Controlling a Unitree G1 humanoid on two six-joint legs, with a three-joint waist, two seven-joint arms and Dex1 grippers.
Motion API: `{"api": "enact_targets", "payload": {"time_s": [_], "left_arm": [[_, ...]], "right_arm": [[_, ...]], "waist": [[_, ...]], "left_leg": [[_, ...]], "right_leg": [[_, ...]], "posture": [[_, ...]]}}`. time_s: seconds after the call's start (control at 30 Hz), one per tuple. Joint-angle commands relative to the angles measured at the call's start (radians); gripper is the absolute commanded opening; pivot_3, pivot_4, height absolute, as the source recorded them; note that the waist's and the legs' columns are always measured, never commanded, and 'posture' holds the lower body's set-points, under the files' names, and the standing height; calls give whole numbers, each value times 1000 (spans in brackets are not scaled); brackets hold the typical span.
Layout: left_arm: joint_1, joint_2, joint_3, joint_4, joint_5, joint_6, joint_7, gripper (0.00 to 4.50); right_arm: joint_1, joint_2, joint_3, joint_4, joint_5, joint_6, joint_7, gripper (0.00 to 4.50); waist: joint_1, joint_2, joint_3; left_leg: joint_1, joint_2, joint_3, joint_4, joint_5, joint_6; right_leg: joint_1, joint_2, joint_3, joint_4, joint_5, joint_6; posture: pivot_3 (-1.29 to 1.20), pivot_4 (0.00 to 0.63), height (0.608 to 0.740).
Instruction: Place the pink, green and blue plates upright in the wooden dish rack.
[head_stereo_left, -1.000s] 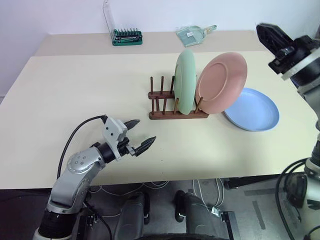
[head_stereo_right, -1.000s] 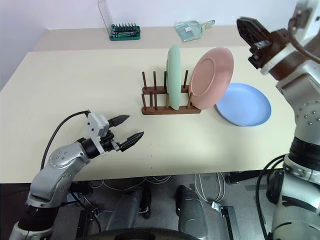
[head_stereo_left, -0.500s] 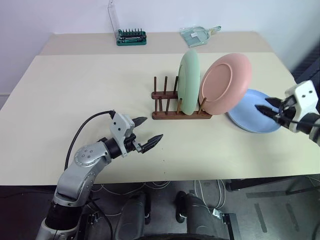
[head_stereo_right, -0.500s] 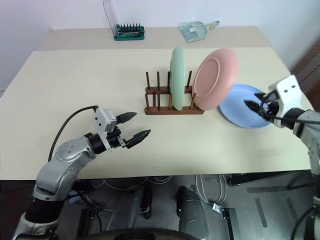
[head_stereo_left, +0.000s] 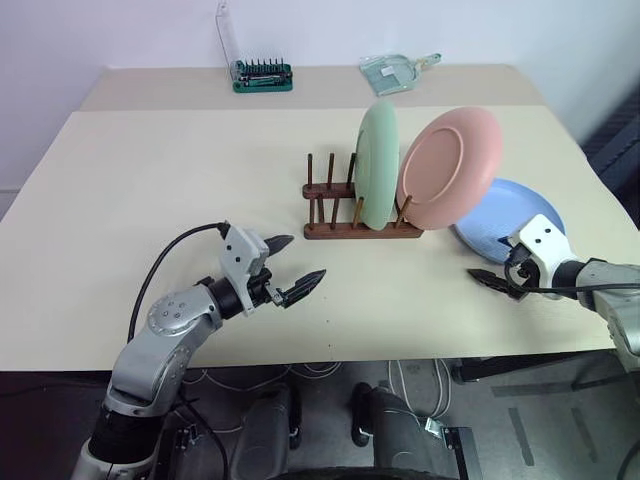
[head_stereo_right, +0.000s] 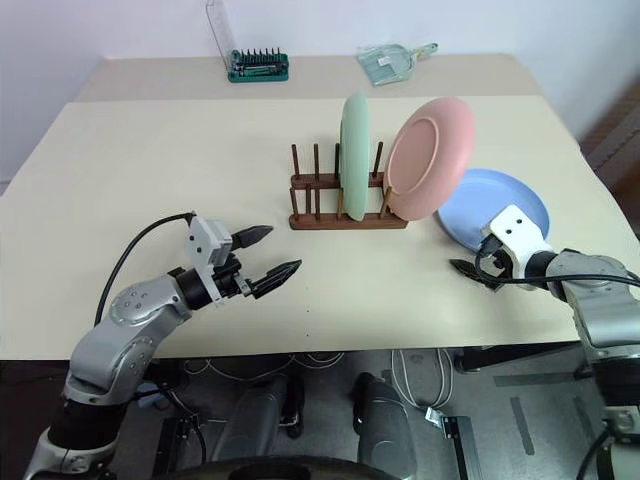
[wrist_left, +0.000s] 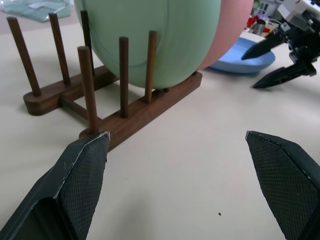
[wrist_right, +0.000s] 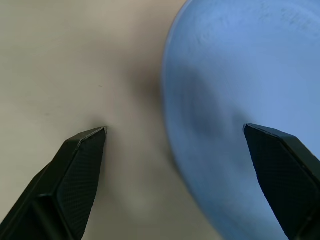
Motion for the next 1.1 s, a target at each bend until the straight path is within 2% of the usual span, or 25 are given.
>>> {"api": "enact_targets", "payload": {"time_s": [0.03, 0.23, 0.43, 0.63, 0.8, 1.0, 1.07, 1.1], "left_arm": [[1, 3, 7, -39, -7, -9, 2, 4500], [-5, 2, 2, -39, -9, -6, 0, 4500], [-24, 6, -9, -33, -14, -1, -17, 4500], [-41, 0, -13, -4, -11, -10, -39, 4500], [-58, -10, -19, 34, 1, -35, -55, 4500], [-58, -28, -14, 62, 27, -77, -30, 4500], [-56, -31, -8, 69, 32, -88, -22, 4500], [-52, -35, 5, 74, 33, -95, -9, 4500]], "right_arm": [[-5, 11, 8, 39, -53, -50, -18, 3160], [-8, 18, -17, 54, -68, -80, -26, 105], [24, -16, -79, -10, -83, -66, -53, 41], [-19, -86, -172, -34, -123, -30, -127, 41], [-283, -104, -199, -47, -169, -76, -263, 41], [-502, -44, -147, -79, -178, -193, -296, 41], [-557, -18, -134, -93, -161, -213, -287, 41], [-608, 34, -116, -137, -102, -190, -264, 41]], "waist": [[0, 0, 0], [1, 0, 0], [3, 0, 0], [1, 0, 0], [-24, 6, 0], [-25, 5, 1], [-26, 5, 1], [-26, 5, 1]], "left_leg": [[1, 0, 0, 0, 0, 0], [4, 0, 0, 0, 0, 0], [4, 0, -1, 0, 0, 0], [4, 0, 0, 0, 0, 0], [4, 0, 2, 0, 0, -1], [3, 1, 1, -1, 0, -1], [3, 0, 2, 0, 0, 0], [3, 0, 2, 0, 0, 0]], "right_leg": [[2, 0, 0, 0, 0, 0], [4, 0, 0, -1, 0, 0], [5, 0, 0, -1, 0, 0], [4, 0, 0, -1, 0, 0], [2, -1, 0, 0, 1, -1], [2, 0, 0, 0, 1, -1], [2, 0, 0, 0, 1, 0], [2, 0, 0, 0, 1, 0]], "posture": [[0, 150, 740], [0, 150, 740], [0, 150, 740], [0, 150, 740], [0, 150, 740], [0, 150, 740], [0, 150, 740], [0, 150, 740]]}}
